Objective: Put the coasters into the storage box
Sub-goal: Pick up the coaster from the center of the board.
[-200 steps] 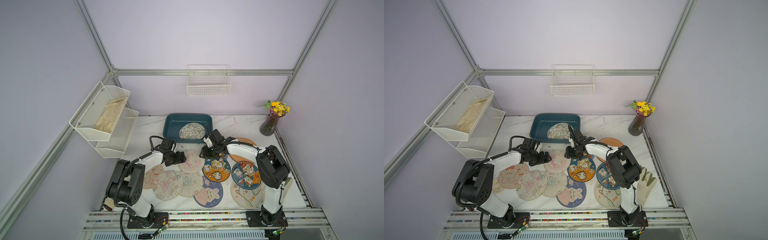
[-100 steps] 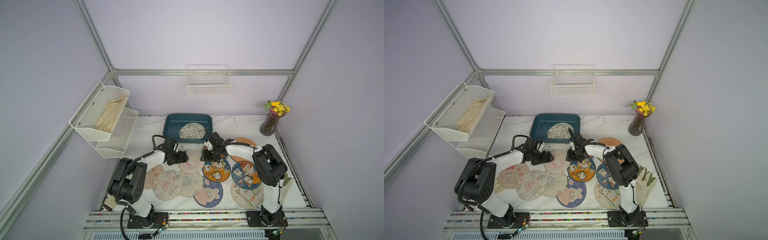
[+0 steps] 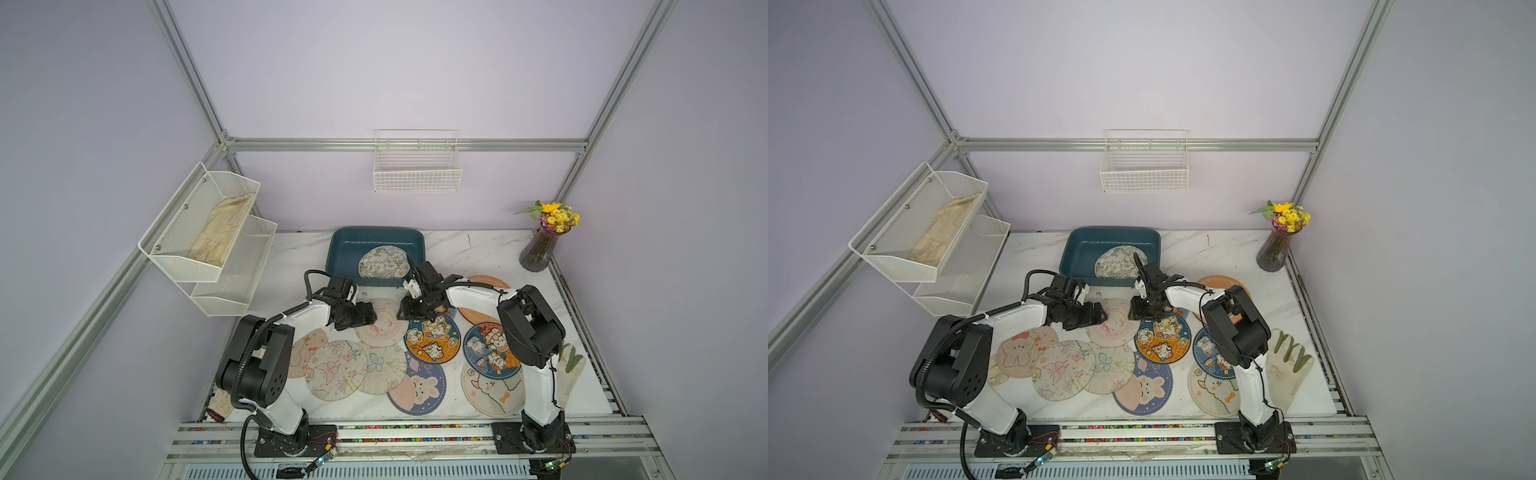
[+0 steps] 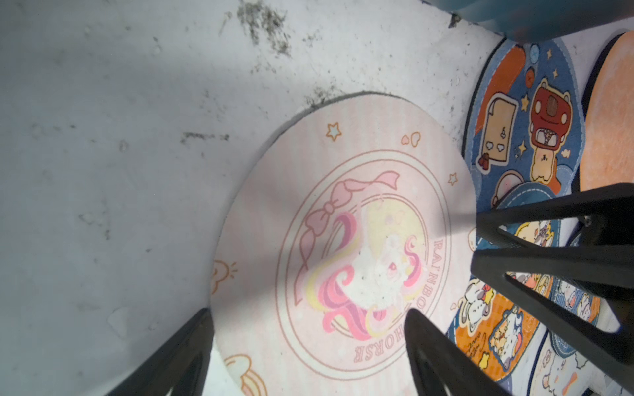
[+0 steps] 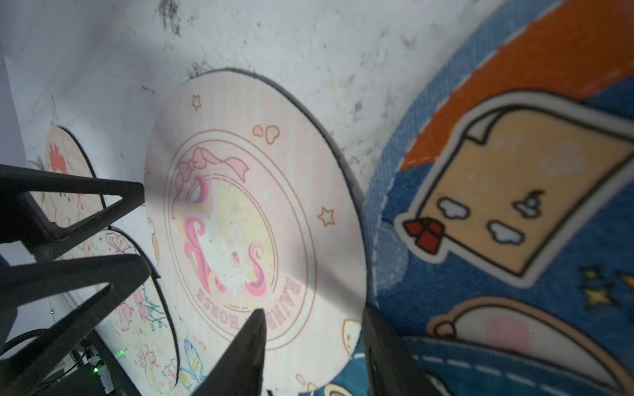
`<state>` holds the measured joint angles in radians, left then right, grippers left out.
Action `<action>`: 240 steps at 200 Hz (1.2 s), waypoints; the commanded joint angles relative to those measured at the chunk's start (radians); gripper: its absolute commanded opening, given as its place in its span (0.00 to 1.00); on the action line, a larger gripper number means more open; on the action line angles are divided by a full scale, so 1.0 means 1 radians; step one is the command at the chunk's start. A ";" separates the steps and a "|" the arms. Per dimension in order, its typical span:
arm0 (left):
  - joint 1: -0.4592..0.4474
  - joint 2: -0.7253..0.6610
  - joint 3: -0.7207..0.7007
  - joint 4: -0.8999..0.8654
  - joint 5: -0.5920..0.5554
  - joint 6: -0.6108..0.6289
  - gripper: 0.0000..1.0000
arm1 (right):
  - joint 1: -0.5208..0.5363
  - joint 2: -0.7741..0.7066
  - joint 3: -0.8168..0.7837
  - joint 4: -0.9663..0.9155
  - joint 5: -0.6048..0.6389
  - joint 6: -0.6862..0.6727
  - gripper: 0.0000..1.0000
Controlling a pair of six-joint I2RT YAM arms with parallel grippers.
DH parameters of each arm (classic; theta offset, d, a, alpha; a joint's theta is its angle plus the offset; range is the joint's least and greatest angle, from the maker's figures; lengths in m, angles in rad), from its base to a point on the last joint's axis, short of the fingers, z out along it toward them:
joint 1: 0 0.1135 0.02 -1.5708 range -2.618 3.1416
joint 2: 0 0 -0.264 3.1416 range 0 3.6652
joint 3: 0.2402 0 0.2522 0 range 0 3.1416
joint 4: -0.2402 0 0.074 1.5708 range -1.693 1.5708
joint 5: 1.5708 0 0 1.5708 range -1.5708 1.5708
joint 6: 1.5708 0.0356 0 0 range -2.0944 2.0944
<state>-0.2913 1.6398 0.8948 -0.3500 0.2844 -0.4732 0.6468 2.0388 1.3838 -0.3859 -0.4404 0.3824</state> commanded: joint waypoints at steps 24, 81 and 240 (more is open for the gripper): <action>-0.008 0.017 0.049 0.006 0.018 -0.015 0.86 | 0.016 0.061 0.007 -0.044 -0.020 -0.022 0.40; -0.009 0.011 0.041 0.008 0.021 -0.018 0.85 | 0.024 0.070 0.021 -0.042 -0.037 -0.024 0.30; -0.008 -0.093 0.096 -0.066 -0.013 -0.008 0.01 | 0.022 -0.016 0.023 -0.024 -0.033 -0.005 0.48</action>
<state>-0.2962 1.6062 0.8948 -0.3912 0.2684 -0.4850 0.6624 2.0624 1.4082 -0.3763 -0.4862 0.3721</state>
